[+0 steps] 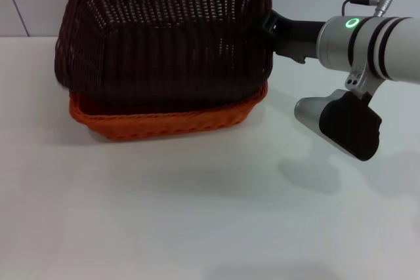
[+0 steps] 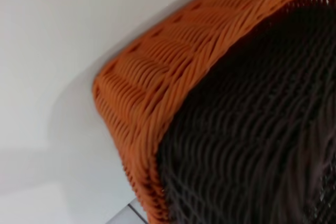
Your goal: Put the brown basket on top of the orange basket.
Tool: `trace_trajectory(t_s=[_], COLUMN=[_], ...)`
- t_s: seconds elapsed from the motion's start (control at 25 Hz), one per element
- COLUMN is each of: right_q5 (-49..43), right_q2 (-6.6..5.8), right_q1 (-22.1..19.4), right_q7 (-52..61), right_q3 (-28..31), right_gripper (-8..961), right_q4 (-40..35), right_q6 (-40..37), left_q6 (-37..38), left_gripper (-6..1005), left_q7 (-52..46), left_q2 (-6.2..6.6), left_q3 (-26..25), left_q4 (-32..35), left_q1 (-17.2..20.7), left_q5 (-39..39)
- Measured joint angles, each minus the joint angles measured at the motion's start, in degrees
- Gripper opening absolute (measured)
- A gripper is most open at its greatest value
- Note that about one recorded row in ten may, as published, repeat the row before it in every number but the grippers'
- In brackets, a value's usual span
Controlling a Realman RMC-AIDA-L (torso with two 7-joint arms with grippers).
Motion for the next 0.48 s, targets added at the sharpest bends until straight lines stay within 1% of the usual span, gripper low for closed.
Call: trace_trajectory(t_s=[0.04, 0.2, 0.24, 0.28, 0.44, 0.48], right_q5=[0.7, 1.1, 1.1, 1.1, 1.4, 1.4], right_q2=[0.01, 0.02, 0.05, 0.05, 0.11, 0.11], right_q1=[-0.5, -1.4, -2.3, -2.3, -4.9, -4.9], right_q7=[0.0, 0.0, 0.0, 0.0, 0.2, 0.2], right_q3=[-0.5, -0.7, -0.8, -0.8, -1.4, -1.4], right_gripper=[285, 440, 468, 496, 608, 608], right_q4=[-0.2, -1.6, -3.0, -3.0, -4.7, -4.7], right_q6=[-1.2, -1.7, -1.9, -1.9, -2.6, -2.6], left_q6=[-0.1, -0.2, -0.2, -0.2, -0.2, -0.2], left_gripper=[782, 782, 782, 782, 782, 782], left_q7=[0.0, 0.0, 0.0, 0.0, 0.0, 0.0], left_q2=[0.00, 0.02, 0.06, 0.06, 0.15, 0.15], left_q3=[0.0, 0.0, 0.0, 0.0, 0.0, 0.0], left_q4=[0.1, 0.1, 0.1, 0.1, 0.1, 0.1], left_q1=[-0.1, -0.2, -0.3, -0.3, -0.3, -0.3], left_q5=[0.0, 0.0, 0.0, 0.0, 0.0, 0.0])
